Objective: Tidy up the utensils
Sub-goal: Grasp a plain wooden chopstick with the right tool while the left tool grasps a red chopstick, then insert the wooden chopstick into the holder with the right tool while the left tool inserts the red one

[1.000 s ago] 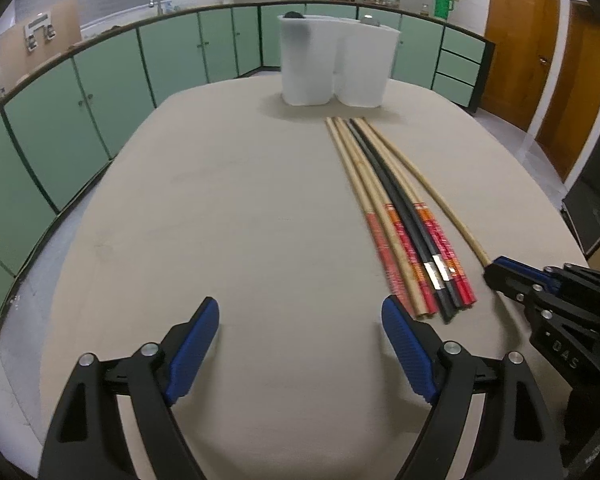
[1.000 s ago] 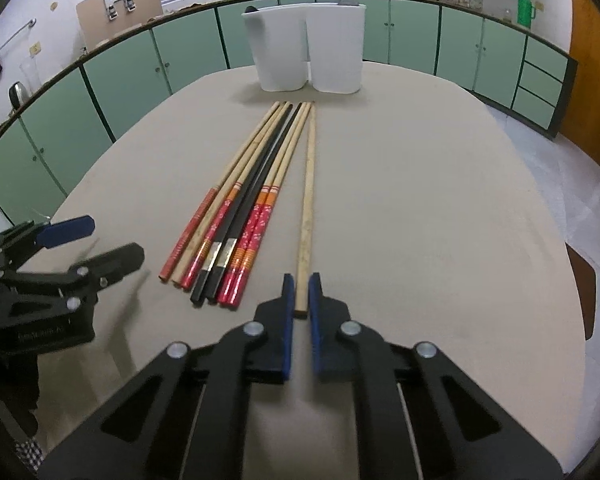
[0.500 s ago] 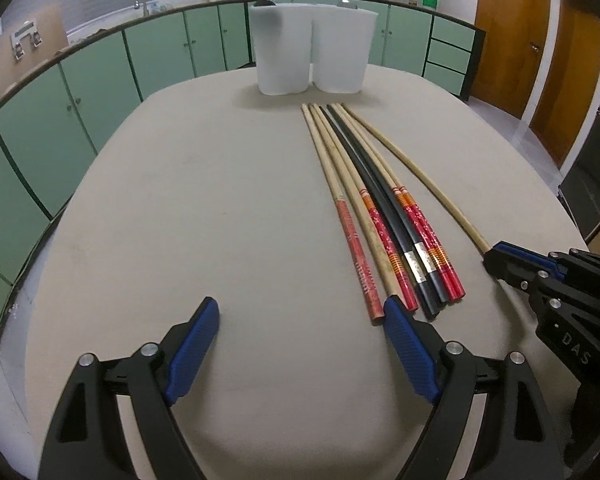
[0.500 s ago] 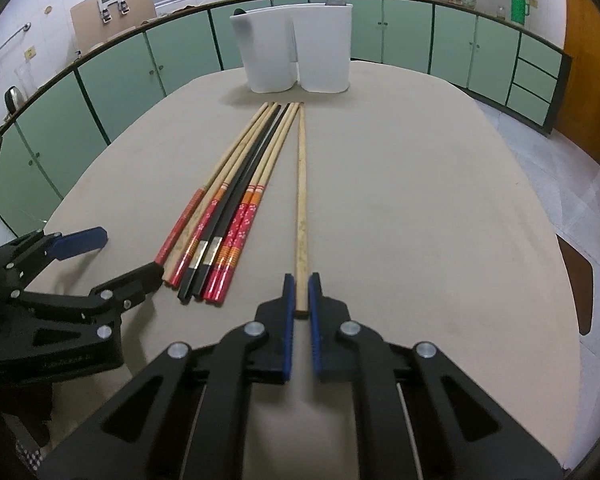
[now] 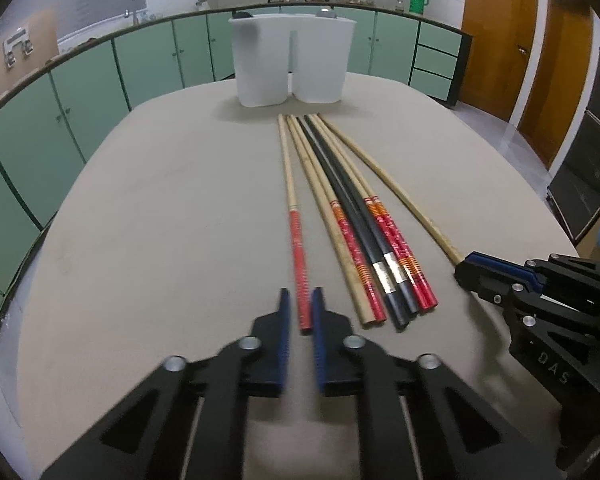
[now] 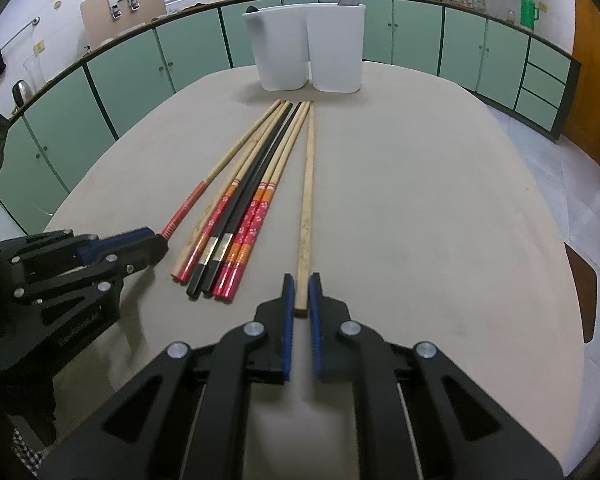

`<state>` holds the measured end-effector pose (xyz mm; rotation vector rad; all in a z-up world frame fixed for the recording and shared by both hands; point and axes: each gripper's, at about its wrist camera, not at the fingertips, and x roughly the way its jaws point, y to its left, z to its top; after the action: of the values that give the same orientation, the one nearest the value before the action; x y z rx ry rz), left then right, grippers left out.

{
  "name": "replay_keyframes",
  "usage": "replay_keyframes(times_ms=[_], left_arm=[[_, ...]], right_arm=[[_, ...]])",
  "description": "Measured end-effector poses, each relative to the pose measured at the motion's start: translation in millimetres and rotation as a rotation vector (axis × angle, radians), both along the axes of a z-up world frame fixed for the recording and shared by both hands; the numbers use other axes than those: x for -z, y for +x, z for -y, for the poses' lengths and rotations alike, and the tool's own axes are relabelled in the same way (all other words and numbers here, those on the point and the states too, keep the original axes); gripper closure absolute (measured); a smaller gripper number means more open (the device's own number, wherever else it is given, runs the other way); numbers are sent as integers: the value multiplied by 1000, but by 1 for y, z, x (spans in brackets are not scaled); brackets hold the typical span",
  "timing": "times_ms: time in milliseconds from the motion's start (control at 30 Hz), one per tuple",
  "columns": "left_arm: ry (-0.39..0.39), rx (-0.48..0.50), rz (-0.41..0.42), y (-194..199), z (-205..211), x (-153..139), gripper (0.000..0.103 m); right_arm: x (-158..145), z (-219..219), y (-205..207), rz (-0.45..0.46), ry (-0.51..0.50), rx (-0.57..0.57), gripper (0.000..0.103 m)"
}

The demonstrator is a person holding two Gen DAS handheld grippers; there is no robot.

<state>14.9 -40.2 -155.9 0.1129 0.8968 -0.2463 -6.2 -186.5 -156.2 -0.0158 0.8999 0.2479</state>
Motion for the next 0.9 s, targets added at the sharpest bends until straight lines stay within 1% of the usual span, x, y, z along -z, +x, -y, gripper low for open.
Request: replay_keyframes(times_ms=[200, 333, 667, 900], left_arm=[[-24, -1, 4, -2, -3, -7, 97], [-43, -10, 45, -4, -10, -28, 97], [-74, -17, 197, -7, -24, -102, 97], [-135, -9, 286, 7, -29, -155, 97]], right_arm=[[-12, 9, -4, 20, 14, 16, 97], [-32, 16, -6, 59, 20, 19, 97], [-96, 30, -4, 166, 60, 26, 97], [-146, 35, 10, 237, 79, 4, 97]])
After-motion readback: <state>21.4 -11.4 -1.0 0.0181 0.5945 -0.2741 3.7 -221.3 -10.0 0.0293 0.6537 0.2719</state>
